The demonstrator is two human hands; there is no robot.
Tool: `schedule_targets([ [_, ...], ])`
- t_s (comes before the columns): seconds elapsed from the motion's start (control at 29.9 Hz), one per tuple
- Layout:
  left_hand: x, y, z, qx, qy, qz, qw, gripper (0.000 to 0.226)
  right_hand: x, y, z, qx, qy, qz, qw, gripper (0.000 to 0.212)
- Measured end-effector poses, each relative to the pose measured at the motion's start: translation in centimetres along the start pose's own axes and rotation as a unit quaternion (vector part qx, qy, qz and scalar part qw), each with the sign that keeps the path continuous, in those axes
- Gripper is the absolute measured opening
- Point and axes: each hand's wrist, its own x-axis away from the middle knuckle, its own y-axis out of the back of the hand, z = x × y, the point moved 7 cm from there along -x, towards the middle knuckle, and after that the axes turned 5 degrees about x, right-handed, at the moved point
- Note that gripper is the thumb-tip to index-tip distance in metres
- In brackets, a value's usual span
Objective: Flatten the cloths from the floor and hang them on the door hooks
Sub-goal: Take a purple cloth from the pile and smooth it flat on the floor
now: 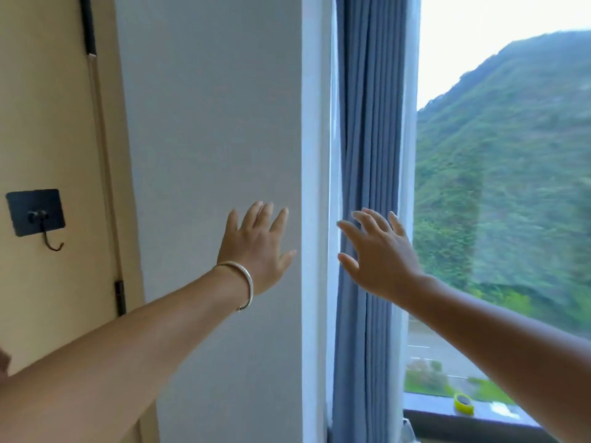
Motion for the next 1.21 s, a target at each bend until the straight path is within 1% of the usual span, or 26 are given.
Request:
schedule_targets([
  [0.17,-2.8,-0.4,-10.4,0.064,-0.072,-0.003,0.995,0.075,4.7,1.6,-9.3,0.066,-0.066,0.023,0.995,0.059],
  [0.33,-5.4,0.6,-22.7,0.125,-0.149,-0.02,0.981,0.076,11.1,4.2,-19.7,0.126,-0.142,0.052,0.981,0.059],
  [0.5,-6.9,2.1,-34.9,0.196,-0.205,-0.021,0.959,0.075,18.7,8.0,-29.4,0.187,-0.219,0.087,0.954,0.063],
  [0.67,-6.8,4.7,-47.8,0.258,-0.272,-0.017,0.927,0.075,27.3,13.3,-37.6,0.234,-0.297,0.103,0.92,0.062],
  [0.9,-3.3,10.7,-64.3,0.333,-0.36,-0.035,0.871,0.075,39.6,22.5,-46.2,0.319,-0.385,0.145,0.854,0.065],
  [1.21,2.4,19.4,-78.9,0.394,-0.447,-0.072,0.8,0.076,52.6,33.3,-50.3,0.408,-0.473,0.194,0.756,0.064],
])
